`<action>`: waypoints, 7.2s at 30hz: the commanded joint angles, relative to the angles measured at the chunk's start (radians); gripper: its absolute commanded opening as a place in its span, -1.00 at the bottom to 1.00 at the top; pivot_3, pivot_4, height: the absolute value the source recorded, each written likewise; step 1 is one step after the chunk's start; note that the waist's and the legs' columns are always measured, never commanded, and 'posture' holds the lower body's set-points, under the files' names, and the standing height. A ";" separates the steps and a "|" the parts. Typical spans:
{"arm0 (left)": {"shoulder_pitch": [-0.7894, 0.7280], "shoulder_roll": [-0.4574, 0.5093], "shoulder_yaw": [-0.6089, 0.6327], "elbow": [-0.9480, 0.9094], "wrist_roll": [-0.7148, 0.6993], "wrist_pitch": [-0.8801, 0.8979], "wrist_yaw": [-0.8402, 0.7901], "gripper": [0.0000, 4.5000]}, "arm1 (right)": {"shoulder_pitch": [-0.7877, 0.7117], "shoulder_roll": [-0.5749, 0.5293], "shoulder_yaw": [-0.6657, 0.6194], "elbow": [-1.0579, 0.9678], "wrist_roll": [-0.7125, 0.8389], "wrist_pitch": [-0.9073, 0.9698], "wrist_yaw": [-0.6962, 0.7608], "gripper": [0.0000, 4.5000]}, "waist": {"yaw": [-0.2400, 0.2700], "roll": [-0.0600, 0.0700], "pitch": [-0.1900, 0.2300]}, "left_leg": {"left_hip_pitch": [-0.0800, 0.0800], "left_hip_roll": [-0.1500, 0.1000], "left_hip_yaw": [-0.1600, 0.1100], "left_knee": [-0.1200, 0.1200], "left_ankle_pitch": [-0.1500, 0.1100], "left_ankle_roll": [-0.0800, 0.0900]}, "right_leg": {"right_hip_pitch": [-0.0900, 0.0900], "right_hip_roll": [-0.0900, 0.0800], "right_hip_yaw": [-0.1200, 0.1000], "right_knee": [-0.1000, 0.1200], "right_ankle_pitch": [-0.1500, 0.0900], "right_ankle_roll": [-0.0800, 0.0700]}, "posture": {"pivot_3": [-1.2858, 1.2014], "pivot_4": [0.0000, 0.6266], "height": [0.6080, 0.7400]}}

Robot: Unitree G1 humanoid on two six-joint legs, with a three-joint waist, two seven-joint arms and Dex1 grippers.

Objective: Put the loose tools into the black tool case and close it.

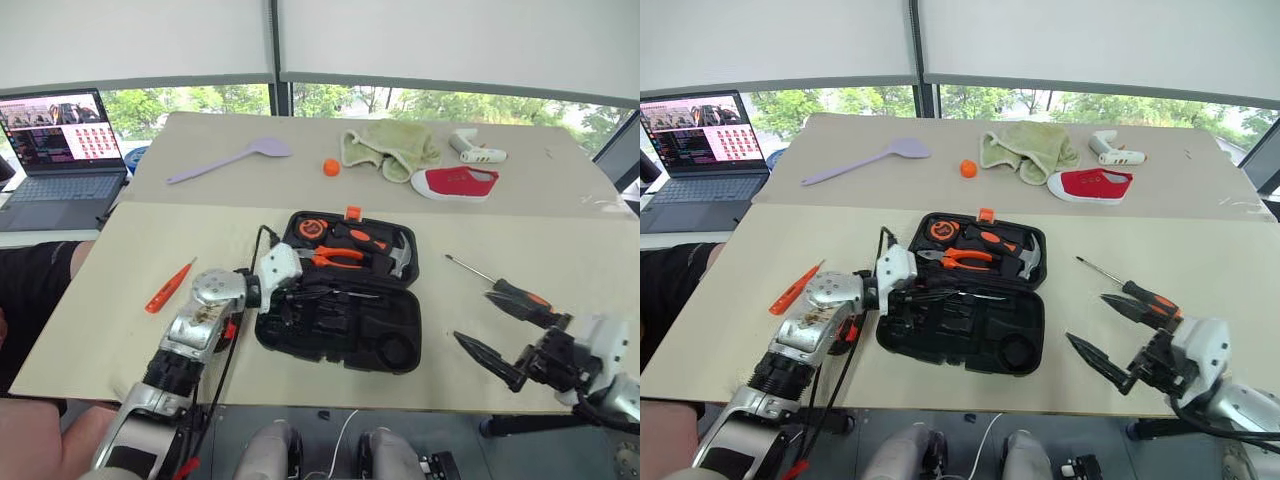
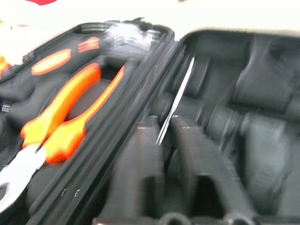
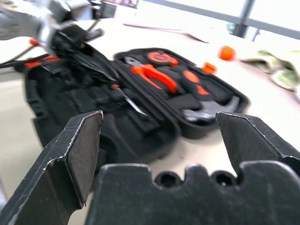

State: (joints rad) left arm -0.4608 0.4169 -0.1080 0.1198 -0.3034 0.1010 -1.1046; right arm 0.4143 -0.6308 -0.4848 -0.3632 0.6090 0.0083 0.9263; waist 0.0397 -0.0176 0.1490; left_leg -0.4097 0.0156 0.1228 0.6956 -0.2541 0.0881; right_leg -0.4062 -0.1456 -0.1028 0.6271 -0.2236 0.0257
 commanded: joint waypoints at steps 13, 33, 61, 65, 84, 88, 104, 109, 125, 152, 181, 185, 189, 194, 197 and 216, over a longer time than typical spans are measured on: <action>0.627 0.229 0.446 -0.296 -0.361 -0.036 -0.245 0.97 | 0.097 -0.054 -0.243 0.367 -0.048 -0.109 0.072 1.00 | -0.033 0.016 0.001 | 0.007 0.000 0.001 -0.002 -0.013 -0.001 | 0.000 -0.002 0.007 -0.004 -0.008 0.002 | 0.03 -0.52 1.00; 0.520 0.172 0.253 -0.517 -0.407 0.072 -0.107 1.00 | -1.060 -0.370 0.533 1.249 -0.580 0.112 0.306 0.55 | -0.037 0.018 0.004 | 0.002 -0.001 0.005 -0.001 -0.004 0.001 | -0.001 0.002 0.004 -0.003 -0.001 0.001 | 0.03 -0.52 1.00; 0.771 0.169 0.460 -0.440 -0.369 -0.056 -0.057 1.00 | -1.141 -0.127 0.877 0.201 -0.410 0.740 0.428 -0.54 | -0.028 0.020 0.007 | -0.007 0.000 0.001 0.000 -0.012 -0.013 | -0.016 -0.006 0.000 -0.002 -0.002 -0.001 | 0.03 -0.52 1.00; 0.795 0.166 0.454 -0.459 -0.365 -0.060 -0.046 1.00 | -1.146 -0.122 0.937 0.191 -0.454 0.768 0.385 -0.54 | -0.028 0.018 0.007 | -0.007 -0.002 0.002 0.001 -0.013 -0.012 | -0.016 -0.007 0.000 -0.003 0.000 0.000 | 0.03 -0.52 1.00; 0.773 0.148 0.400 -0.482 -0.326 -0.063 0.000 1.00 | -1.196 -0.154 1.016 0.254 -0.549 0.778 0.360 -0.54 | -0.033 0.013 0.006 | -0.007 -0.001 0.002 0.001 -0.009 -0.006 | -0.015 0.000 -0.002 -0.001 -0.001 0.000 | 0.03 -0.52 1.00; 0.773 0.145 0.401 -0.483 -0.324 -0.064 0.005 1.00 | -1.195 -0.148 0.994 0.248 -0.532 0.737 0.377 0.14 | -0.033 0.013 0.006 | -0.007 -0.001 0.002 0.001 -0.008 -0.004 | -0.015 0.000 -0.002 -0.002 -0.001 0.000 | 0.03 -0.52 1.00; 0.793 0.142 0.410 -0.503 -0.320 -0.068 0.033 1.00 | -1.121 -0.005 0.791 0.361 -0.353 0.488 0.409 -0.35 | -0.043 0.011 0.006 | -0.007 0.000 0.002 -0.001 -0.007 -0.005 | -0.014 0.000 -0.001 -0.001 -0.001 -0.001 | 0.03 -0.52 1.00; 0.806 0.143 0.413 -0.513 -0.319 -0.067 0.044 1.00 | -1.101 0.031 0.845 0.450 -0.429 0.388 0.396 -0.99 | -0.044 0.011 0.007 | -0.008 -0.001 0.004 0.000 -0.007 -0.004 | -0.014 0.000 -0.001 0.000 -0.001 -0.001 | 0.03 -0.52 1.00; 0.908 0.163 0.546 -0.530 -0.372 -0.015 0.123 1.00 | -1.069 0.096 0.831 0.476 -0.436 0.345 0.359 -0.99 | -0.056 0.010 0.006 | -0.005 0.001 0.003 -0.001 -0.007 -0.007 | -0.014 0.001 -0.001 0.000 -0.001 -0.001 | 0.03 -0.52 1.00; 0.794 0.480 0.769 -0.230 -0.390 0.487 0.347 1.00 | -0.543 -0.010 0.223 0.131 0.013 0.100 0.320 0.99 | -0.031 0.006 0.008 | -0.005 0.002 0.000 -0.001 -0.011 -0.017 | -0.015 -0.001 -0.001 0.000 -0.002 -0.002 | 0.03 -0.52 1.00; 0.279 0.505 0.439 -0.012 -0.176 0.260 0.128 -0.72 | -0.520 -0.145 0.217 0.010 0.044 0.222 0.262 1.00 | -0.020 0.003 0.010 | -0.005 0.001 0.007 -0.002 -0.010 -0.018 | -0.015 0.003 0.001 0.003 -0.002 -0.002 | 0.03 -0.52 1.00; 0.221 0.523 0.349 -0.157 -0.226 0.263 -0.032 -0.72 | -0.481 -0.176 0.175 0.027 0.043 0.221 0.271 1.00 | -0.018 0.002 0.011 | -0.006 0.001 0.007 -0.001 -0.010 -0.018 | -0.014 0.002 0.001 0.003 -0.002 -0.002 | 0.03 -0.52 1.00; 0.110 0.506 0.156 -0.313 -0.196 0.274 -0.141 -0.72 | -0.443 -0.195 0.150 0.028 0.045 0.219 0.279 1.00 | -0.017 0.002 0.011 | -0.006 0.000 0.008 -0.001 -0.007 -0.012 | -0.014 0.003 0.001 0.003 -0.001 -0.001 | 0.03 -0.52 1.00; 0.017 0.438 -0.042 -0.373 -0.083 0.271 -0.132 -0.72 | -0.393 -0.206 0.132 -0.016 0.071 0.246 0.268 1.00 | -0.021 0.001 0.011 | -0.005 0.000 0.011 -0.001 -0.004 -0.007 | -0.013 0.007 0.006 0.003 -0.001 0.000 | 0.03 -0.52 1.00; -0.011 0.429 -0.125 -0.341 0.022 0.203 -0.141 -0.72 | -0.346 -0.213 0.109 -0.053 0.085 0.271 0.262 1.00 | -0.028 0.001 0.011 | -0.005 0.002 0.012 -0.001 -0.004 -0.007 | -0.014 0.010 0.007 0.003 -0.001 -0.001 | 0.03 -0.52 1.00; -0.070 0.351 -0.265 -0.218 0.263 0.082 -0.144 -0.72 | -0.214 -0.184 0.060 -0.163 0.118 0.286 0.214 1.00 | -0.006 0.001 0.011 | -0.005 0.002 0.012 0.003 -0.006 -0.004 | -0.013 0.010 0.008 0.002 -0.001 0.000 | 0.03 -0.52 1.00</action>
State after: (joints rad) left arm -0.5269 0.7700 -0.3594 -0.1114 -0.0735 0.1784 -1.2586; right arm 0.2044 -0.8163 -0.3928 -0.5007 0.6937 0.2966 1.1470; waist 0.0336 -0.0169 0.1603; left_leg -0.4151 0.0180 0.1345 0.6986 -0.2601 0.0848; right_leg -0.4192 -0.1352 -0.0947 0.6294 -0.2244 0.0257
